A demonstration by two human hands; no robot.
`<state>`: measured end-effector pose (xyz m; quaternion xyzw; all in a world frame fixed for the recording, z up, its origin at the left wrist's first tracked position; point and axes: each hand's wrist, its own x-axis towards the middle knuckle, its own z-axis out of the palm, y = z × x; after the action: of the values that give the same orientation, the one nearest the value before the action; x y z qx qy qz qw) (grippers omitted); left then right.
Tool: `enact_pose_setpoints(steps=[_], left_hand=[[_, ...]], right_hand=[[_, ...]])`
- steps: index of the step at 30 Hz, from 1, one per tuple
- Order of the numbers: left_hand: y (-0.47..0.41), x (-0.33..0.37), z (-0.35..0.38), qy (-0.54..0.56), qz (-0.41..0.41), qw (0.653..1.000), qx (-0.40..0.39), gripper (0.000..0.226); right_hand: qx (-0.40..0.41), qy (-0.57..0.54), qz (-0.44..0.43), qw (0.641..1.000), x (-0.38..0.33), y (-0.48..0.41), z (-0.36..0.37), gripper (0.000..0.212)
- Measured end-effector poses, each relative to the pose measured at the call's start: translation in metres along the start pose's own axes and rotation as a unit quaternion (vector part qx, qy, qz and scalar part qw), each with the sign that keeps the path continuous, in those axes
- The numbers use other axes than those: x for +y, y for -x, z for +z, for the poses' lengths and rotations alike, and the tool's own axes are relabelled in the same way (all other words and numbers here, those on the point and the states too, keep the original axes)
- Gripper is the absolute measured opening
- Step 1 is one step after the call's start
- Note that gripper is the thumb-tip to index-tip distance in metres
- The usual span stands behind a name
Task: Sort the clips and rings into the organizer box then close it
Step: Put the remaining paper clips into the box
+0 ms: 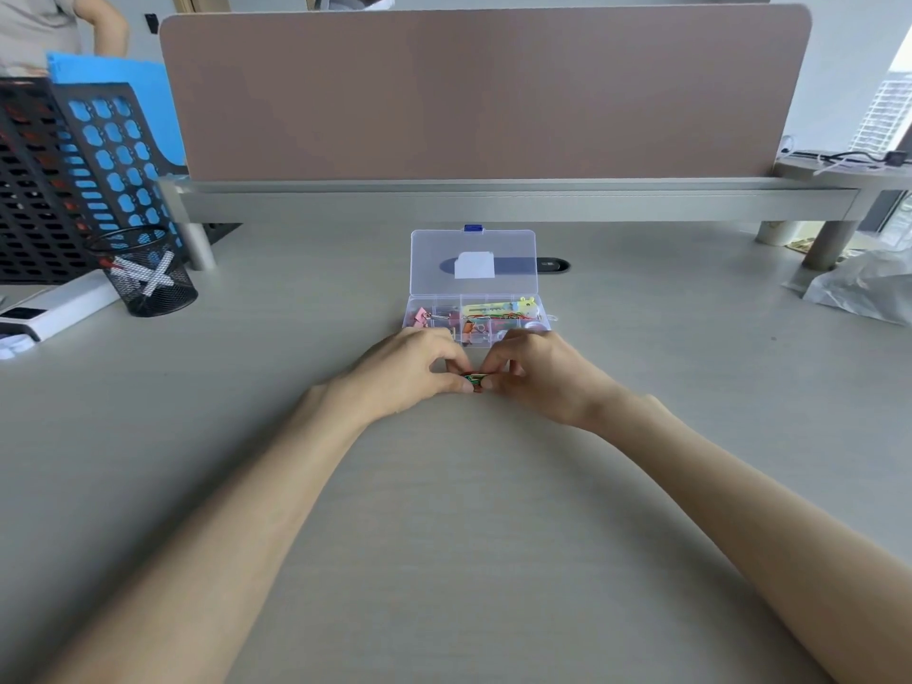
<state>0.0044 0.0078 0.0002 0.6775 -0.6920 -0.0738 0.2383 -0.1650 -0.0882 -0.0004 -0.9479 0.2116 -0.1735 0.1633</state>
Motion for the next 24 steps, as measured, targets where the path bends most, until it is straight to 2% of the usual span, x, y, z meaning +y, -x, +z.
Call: enact_pose_setpoints(steps=[4,16,24], left_hand=[[0.000,0.000,-0.002,-0.014,0.001,1.000,0.006,0.013],[0.003,0.000,-0.009,-0.036,-0.045,0.998,0.001,0.009],[0.006,-0.002,-0.010,-0.024,-0.062,0.998,0.007,0.010]], right_hand=[[-0.023,-0.004,0.008,1.000,0.003,0.000,-0.004,0.009],[-0.009,0.001,0.021,1.000,0.007,0.001,-0.010,0.007],[0.041,-0.001,0.002,0.999,0.010,0.002,-0.019,0.008]])
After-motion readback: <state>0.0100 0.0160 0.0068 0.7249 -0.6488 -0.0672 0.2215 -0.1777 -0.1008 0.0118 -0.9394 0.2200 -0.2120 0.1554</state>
